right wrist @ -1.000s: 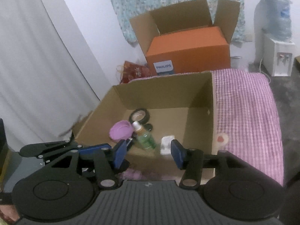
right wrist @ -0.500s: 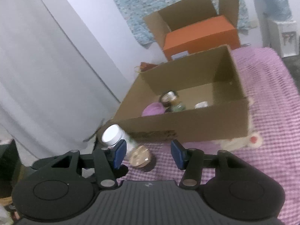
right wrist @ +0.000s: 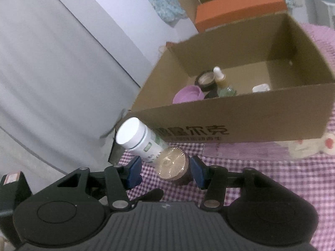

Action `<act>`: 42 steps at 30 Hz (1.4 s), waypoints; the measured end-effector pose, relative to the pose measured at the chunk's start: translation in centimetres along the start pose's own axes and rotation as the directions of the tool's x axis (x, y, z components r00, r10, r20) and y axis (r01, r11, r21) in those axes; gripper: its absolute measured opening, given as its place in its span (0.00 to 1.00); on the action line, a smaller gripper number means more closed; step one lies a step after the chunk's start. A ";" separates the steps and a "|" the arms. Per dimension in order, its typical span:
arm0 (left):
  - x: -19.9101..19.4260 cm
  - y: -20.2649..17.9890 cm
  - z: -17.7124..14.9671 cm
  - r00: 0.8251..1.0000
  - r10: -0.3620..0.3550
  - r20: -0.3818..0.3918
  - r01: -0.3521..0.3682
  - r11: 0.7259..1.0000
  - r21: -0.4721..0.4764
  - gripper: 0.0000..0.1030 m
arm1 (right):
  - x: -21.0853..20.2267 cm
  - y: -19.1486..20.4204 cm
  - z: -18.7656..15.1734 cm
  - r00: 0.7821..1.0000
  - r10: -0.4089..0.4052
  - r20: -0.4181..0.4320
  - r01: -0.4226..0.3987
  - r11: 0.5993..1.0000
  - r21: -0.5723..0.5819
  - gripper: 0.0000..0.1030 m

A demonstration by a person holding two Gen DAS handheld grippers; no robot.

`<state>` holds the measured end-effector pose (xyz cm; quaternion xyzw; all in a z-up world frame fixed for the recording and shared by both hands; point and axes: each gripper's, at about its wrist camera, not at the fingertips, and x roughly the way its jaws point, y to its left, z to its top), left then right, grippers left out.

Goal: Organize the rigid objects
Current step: 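Close the right tool around the gold-lidded jar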

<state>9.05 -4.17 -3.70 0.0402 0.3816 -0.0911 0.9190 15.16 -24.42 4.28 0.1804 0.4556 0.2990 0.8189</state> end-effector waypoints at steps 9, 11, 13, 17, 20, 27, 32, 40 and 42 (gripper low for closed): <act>2.5 1.0 -0.3 0.999 -0.012 -0.042 0.011 1.000 -0.016 0.38 | 5.3 -1.4 1.1 0.996 -0.007 -0.086 0.009 1.000 0.020 0.50; 2.6 1.1 -0.3 0.999 -0.014 -0.043 0.013 1.000 -0.018 0.38 | 5.9 -1.4 1.2 0.995 -0.002 -0.096 0.003 1.000 0.010 0.50; 2.8 1.1 -0.1 0.999 -0.019 -0.044 0.019 1.000 -0.021 0.38 | 6.5 -1.3 1.4 0.994 0.000 -0.106 0.000 1.000 0.000 0.49; 2.9 1.0 0.0 0.999 -0.027 -0.039 0.026 0.999 -0.020 0.39 | 7.3 -1.3 1.1 0.992 0.010 -0.124 -0.010 1.000 -0.004 0.43; 2.8 0.8 -0.2 0.999 -0.024 -0.033 0.024 1.000 -0.003 0.39 | 7.1 -1.1 0.7 0.993 -0.003 -0.121 0.000 1.000 -0.026 0.41; 2.5 -0.1 -0.1 0.998 -0.049 -0.032 0.049 0.999 0.015 0.39 | 6.2 -1.5 0.6 0.992 -0.021 -0.125 0.016 0.999 -0.037 0.40; 2.4 -1.1 0.0 0.997 -0.069 -0.033 0.070 0.997 0.043 0.40 | 5.6 -2.1 0.3 0.992 -0.035 -0.119 0.032 0.999 -0.031 0.40; 2.4 -3.3 0.3 0.989 -0.145 -0.039 0.148 0.985 0.089 0.40 | 3.9 -3.5 -0.6 0.992 -0.031 -0.123 0.032 0.999 0.003 0.40; 2.4 -3.5 0.2 0.988 -0.151 -0.041 0.155 0.984 0.092 0.40 | 3.4 -3.7 -0.8 0.992 -0.045 -0.117 0.046 0.999 0.004 0.40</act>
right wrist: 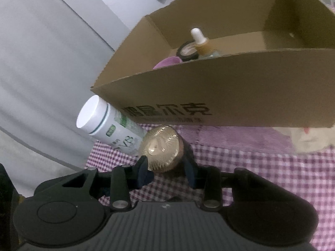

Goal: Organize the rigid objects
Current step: 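Close the right tool around the gold-lidded jar, then lift the gold-lidded jar with the right tool and carry it over the box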

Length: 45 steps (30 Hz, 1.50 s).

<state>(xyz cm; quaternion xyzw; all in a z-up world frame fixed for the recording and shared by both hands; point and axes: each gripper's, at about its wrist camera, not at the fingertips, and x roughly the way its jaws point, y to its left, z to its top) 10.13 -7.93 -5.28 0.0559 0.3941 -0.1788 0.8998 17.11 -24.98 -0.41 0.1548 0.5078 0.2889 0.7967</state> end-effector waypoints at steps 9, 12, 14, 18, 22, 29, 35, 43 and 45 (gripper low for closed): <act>-1.1 0.4 -0.1 0.999 0.032 0.015 -0.032 0.999 -0.004 0.40 | -2.4 -1.4 0.6 0.998 0.006 0.056 -0.008 0.999 0.035 0.40; -1.5 0.5 -0.1 0.997 0.074 0.033 -0.075 0.997 0.003 0.40 | -2.3 -1.4 1.1 0.998 0.019 0.064 -0.021 0.999 0.038 0.41; -1.5 0.4 -0.1 0.994 0.100 0.045 -0.101 0.995 0.013 0.40 | -2.0 -1.4 1.4 0.998 0.024 0.058 -0.027 0.999 0.040 0.42; -1.2 1.1 0.3 0.993 0.114 0.024 -0.114 0.993 -0.013 0.40 | -0.9 -1.0 1.8 0.998 0.031 0.047 -0.033 0.999 0.033 0.44; -0.3 2.1 0.2 0.994 0.109 -0.010 -0.109 0.993 -0.052 0.40 | 0.2 -0.7 2.1 0.999 0.030 0.032 -0.031 0.999 0.025 0.45; 0.8 2.5 0.5 0.995 0.095 -0.038 -0.097 0.993 -0.066 0.40 | 1.7 -0.9 2.4 1.000 0.028 -0.003 -0.028 0.999 0.036 0.45; 1.9 2.5 1.1 0.995 0.086 -0.055 -0.089 0.994 -0.067 0.44 | 2.5 -1.1 2.5 0.999 0.028 -0.021 -0.028 0.999 0.042 0.45; 3.4 2.2 1.5 0.993 0.096 -0.069 -0.100 0.993 -0.060 0.51 | 3.1 -1.3 2.8 0.998 0.052 -0.031 -0.050 0.998 0.050 0.47; 3.8 2.1 1.6 0.993 0.100 -0.070 -0.105 0.993 -0.057 0.52 | 3.2 -1.4 2.8 0.997 0.065 -0.036 -0.063 0.996 0.059 0.48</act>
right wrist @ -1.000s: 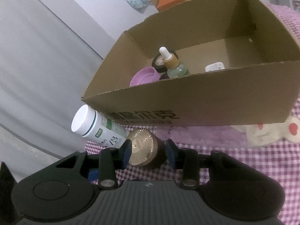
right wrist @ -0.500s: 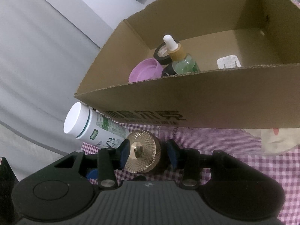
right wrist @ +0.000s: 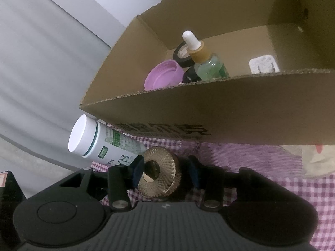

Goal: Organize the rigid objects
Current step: 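Lift the gold-lidded jar with the right tool and carry it over the box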

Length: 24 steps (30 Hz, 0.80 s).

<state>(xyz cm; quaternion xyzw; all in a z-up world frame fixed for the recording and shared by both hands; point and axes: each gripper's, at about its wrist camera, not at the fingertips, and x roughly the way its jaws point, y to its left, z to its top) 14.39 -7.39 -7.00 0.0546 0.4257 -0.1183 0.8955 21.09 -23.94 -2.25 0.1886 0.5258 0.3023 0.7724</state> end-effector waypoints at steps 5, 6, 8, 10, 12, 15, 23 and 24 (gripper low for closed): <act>0.7 -0.5 0.4 1.000 -0.003 0.002 0.003 1.000 0.010 0.53 | -0.1 -0.2 0.0 1.000 0.004 -0.005 -0.004 1.000 0.004 0.49; 0.8 -0.6 0.5 1.000 -0.005 0.002 0.005 1.000 0.013 0.53 | -0.2 -0.3 0.0 1.000 0.004 -0.004 -0.004 1.000 0.006 0.49; 1.1 -0.9 0.7 1.000 -0.006 0.003 0.006 1.000 0.019 0.54 | -0.3 -0.6 0.0 1.000 0.000 0.000 0.000 1.000 0.008 0.49; 1.4 -1.1 0.8 1.000 -0.001 0.004 0.001 1.000 0.024 0.54 | -0.4 -0.9 -0.1 1.000 0.004 0.001 -0.004 1.000 0.017 0.49; 1.8 -1.3 1.0 1.000 0.003 0.004 -0.003 1.000 0.026 0.54 | -0.5 -1.2 -0.1 1.000 0.013 0.002 -0.013 1.000 0.029 0.49; 2.4 -1.5 1.3 1.000 0.008 0.005 -0.008 1.000 0.020 0.54 | -0.4 -1.5 -0.1 1.000 0.023 0.005 -0.024 0.999 0.040 0.50; 2.3 -1.3 1.8 1.000 0.007 0.009 -0.007 1.000 0.007 0.54 | 0.0 -1.5 -0.5 0.999 0.034 0.035 -0.035 0.998 0.047 0.51; 2.2 -1.5 1.9 1.000 0.004 0.011 -0.004 1.000 0.010 0.54 | -0.2 -1.5 -0.5 0.999 0.031 0.037 -0.032 0.999 0.044 0.51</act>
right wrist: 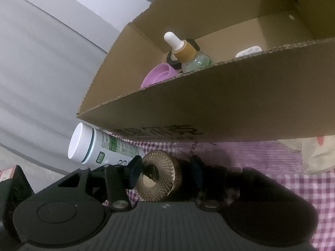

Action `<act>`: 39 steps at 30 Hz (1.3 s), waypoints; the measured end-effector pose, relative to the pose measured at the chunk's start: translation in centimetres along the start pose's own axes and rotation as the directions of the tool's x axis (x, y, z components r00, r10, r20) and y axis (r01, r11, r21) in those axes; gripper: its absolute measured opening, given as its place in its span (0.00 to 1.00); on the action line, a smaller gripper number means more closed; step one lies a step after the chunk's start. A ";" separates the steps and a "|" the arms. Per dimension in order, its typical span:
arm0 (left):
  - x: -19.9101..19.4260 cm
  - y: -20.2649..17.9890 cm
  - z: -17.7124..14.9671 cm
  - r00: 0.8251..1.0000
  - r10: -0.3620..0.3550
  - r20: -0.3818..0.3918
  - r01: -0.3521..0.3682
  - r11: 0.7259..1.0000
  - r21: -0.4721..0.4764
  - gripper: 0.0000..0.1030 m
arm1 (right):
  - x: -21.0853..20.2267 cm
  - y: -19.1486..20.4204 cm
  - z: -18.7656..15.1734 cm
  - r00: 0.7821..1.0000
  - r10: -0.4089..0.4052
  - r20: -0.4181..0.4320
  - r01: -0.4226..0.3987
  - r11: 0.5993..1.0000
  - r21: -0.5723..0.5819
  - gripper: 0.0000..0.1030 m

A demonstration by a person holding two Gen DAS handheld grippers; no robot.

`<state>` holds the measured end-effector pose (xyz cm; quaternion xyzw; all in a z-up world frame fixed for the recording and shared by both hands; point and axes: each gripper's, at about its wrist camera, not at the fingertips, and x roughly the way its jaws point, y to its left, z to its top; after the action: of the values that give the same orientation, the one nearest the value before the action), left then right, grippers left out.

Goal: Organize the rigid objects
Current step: 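Lift the gold-lidded jar with the right tool and carry it over the box, then lower the jar into the box and open the right tool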

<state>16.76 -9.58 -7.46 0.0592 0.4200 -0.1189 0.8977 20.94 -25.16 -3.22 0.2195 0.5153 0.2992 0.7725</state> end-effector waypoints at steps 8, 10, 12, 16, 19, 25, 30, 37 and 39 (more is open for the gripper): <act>-2.2 -0.8 -0.2 0.999 -0.041 0.026 0.041 0.999 0.001 0.54 | -1.4 0.8 -0.8 1.000 -0.011 0.006 0.011 1.000 -0.008 0.49; -3.0 -0.9 -0.2 0.998 -0.048 0.040 0.048 0.999 0.000 0.54 | -2.2 1.2 -1.1 1.000 -0.010 0.016 0.011 1.000 -0.015 0.48; -3.8 -0.9 -0.2 0.997 -0.055 0.052 0.056 0.998 -0.005 0.54 | -2.9 1.7 -1.2 1.000 -0.009 0.028 0.010 1.000 -0.021 0.48; -5.8 -1.1 0.3 0.994 -0.070 0.084 0.071 0.997 -0.012 0.54 | -4.5 2.8 -1.3 0.999 -0.006 0.053 0.008 0.999 -0.040 0.48; -7.5 -1.1 1.4 0.990 -0.082 0.118 0.084 0.996 -0.016 0.54 | -6.2 3.9 -0.9 0.997 0.003 0.082 0.003 0.998 -0.065 0.47; -9.9 -1.4 5.9 0.980 -0.080 0.182 0.083 0.996 -0.013 0.54 | -9.8 6.4 2.5 0.988 0.036 0.154 -0.018 0.993 -0.117 0.47; -8.5 -0.8 10.6 0.978 -0.092 0.186 0.104 0.993 -0.054 0.54 | -10.9 7.3 7.5 0.984 0.049 0.169 -0.025 0.990 -0.141 0.47; -2.9 -0.1 15.2 0.992 -0.084 0.091 0.094 0.989 -0.116 0.54 | -8.1 4.6 15.3 0.996 0.012 0.092 -0.004 0.996 -0.087 0.48; -1.0 0.3 16.2 0.995 -0.086 0.051 0.092 0.988 -0.127 0.54 | -6.8 3.5 16.7 0.998 0.005 0.065 0.000 0.997 -0.072 0.48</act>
<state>28.22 -12.47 3.70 -0.0205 0.4083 -0.1327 0.9029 33.65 -27.79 9.79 0.2016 0.4785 0.3114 0.7958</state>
